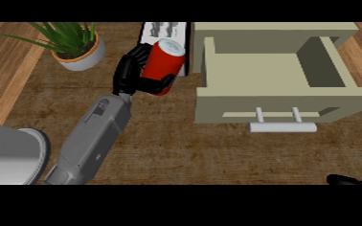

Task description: Pick up the can, place it into the drawer and close the drawer

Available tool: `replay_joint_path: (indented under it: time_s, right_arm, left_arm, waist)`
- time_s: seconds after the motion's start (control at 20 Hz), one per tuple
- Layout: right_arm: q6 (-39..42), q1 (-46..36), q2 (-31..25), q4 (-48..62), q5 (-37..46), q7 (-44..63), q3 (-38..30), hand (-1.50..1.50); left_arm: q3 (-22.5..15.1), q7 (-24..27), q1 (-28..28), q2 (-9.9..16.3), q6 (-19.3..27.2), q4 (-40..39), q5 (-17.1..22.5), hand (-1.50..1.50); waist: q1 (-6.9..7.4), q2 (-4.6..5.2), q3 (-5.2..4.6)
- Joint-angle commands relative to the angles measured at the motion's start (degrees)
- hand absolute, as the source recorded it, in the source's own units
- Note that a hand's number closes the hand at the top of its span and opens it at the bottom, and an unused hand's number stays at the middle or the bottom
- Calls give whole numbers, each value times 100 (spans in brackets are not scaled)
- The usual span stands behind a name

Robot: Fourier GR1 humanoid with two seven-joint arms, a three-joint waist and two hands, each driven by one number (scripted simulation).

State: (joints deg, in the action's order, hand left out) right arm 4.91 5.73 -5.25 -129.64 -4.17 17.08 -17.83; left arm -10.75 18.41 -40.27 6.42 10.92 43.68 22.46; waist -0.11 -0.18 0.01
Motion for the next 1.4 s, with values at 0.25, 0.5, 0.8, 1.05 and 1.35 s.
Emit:
replay_joint_path:
  time_s: [0.25, 0.5, 0.8, 1.05, 1.35]
  right_arm:
    - [8, -29, -92, -155, 14, 296, 2, -150]
    - [15, -113, -48, 117, -47, -96, -118, -150]
    - [-113, -238, -18, -112, 131, 209, 79, -150]
    - [17, -243, -41, 188, -19, -59, -23, -150]
    - [-198, -635, -187, 155, 149, 356, 23, -150]
  left_arm:
    - [-50, -1868, -860, -153, 710, 1437, -148, 150]
    - [162, -2339, -1980, -163, 836, 850, -397, 150]
    - [-41, -3070, -2869, -547, 1334, 836, -825, 150]
    - [350, -3064, -3637, -634, 1266, -104, -756, 150]
    - [104, -2576, -4038, -640, 1271, -1013, -461, 150]
  waist:
    - [4, -7, 1]
    - [-78, 27, 3]
    - [-91, 21, 2]
    - [-134, 52, 4]
    - [-213, 79, 4]
